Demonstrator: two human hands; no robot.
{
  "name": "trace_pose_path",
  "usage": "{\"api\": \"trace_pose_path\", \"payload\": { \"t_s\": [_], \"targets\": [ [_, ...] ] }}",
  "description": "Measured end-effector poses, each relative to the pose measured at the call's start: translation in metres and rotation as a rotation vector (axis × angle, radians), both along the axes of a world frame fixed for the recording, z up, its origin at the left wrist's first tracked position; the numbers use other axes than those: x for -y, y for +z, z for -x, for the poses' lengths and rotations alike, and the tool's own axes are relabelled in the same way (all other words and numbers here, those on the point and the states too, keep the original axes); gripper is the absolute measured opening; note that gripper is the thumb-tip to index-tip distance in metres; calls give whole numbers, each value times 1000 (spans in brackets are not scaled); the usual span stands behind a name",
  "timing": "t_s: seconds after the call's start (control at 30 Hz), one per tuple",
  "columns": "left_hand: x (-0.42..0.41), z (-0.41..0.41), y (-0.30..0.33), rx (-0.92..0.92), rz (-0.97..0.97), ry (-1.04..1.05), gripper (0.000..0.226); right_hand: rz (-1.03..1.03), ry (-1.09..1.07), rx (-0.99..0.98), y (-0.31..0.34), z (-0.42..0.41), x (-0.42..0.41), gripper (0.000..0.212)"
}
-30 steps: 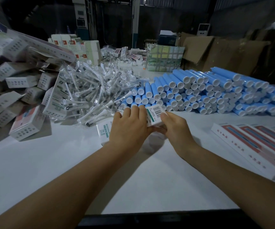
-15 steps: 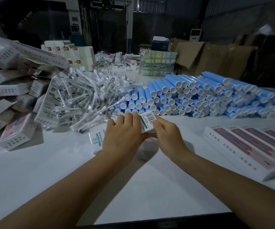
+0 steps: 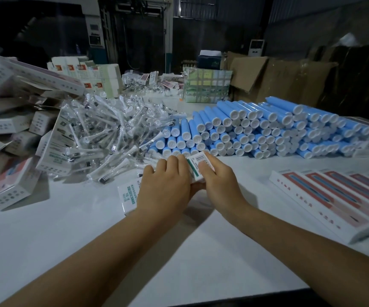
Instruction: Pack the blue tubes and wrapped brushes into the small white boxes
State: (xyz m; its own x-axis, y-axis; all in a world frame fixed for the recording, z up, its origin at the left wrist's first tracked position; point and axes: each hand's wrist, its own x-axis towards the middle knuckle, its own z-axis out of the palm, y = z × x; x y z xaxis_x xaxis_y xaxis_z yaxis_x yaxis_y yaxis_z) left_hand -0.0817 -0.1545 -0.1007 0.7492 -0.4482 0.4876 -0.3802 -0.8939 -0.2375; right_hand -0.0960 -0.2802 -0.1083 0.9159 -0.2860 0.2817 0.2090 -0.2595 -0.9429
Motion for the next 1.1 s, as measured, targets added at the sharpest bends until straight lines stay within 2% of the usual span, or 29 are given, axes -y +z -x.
{"api": "trace_pose_path", "payload": {
  "t_s": [0.07, 0.1, 0.13, 0.23, 0.27, 0.33, 0.37, 0.43, 0.5, 0.63, 0.73, 0.8, 0.93, 1.03, 1.1],
  "targets": [
    [2, -5, 6, -38, 146, -24, 73, -239, 119, 41, 7, 2, -2, 31],
    [1, -7, 11, -72, 300, -57, 71, -317, 175, 84, 9, 3, -3, 28],
    [1, -9, 17, -119, 509, -134, 68, -308, 208, 126, 10, 4, -2, 29],
    [-1, -7, 32, -281, 1234, -503, 47, -37, 277, 144, 9, 10, -6, 41],
    [-2, -6, 34, -370, 1455, -544, 43, 52, 320, 128, 8, 13, -10, 45],
    [-2, -8, 36, -641, 1896, -464, 43, 197, 364, 106, 6, 14, -18, 53],
    [-2, -10, 36, -765, 2058, -400, 43, 263, 334, 114, 5, 13, -20, 58],
    [-2, -13, 35, -887, 2216, -361, 41, 346, 221, 137, 4, 9, -21, 60],
    [-4, -16, 32, -921, 2240, -400, 39, 354, 168, 149, 2, 6, -19, 56],
    [-10, -20, 21, -833, 1950, -303, 38, 386, 96, 128, 3, 4, -10, 54],
    [-14, -22, 12, -799, 1883, -176, 30, 453, 16, 120, 19, 10, -2, 51],
    [-18, -25, 8, -790, 1845, -120, 25, 619, -95, 170, 32, 20, 6, 50],
    [-16, -33, -1, -790, 1703, -144, 22, 1013, -281, 216, 45, 60, 35, 48],
    [-15, -38, -6, -833, 1597, -193, 25, 1177, -389, 74, 26, 98, 65, 45],
    [-17, -40, -7, -854, 1542, -232, 25, 1293, -481, -156, 13, 119, 89, 43]
  ]
}}
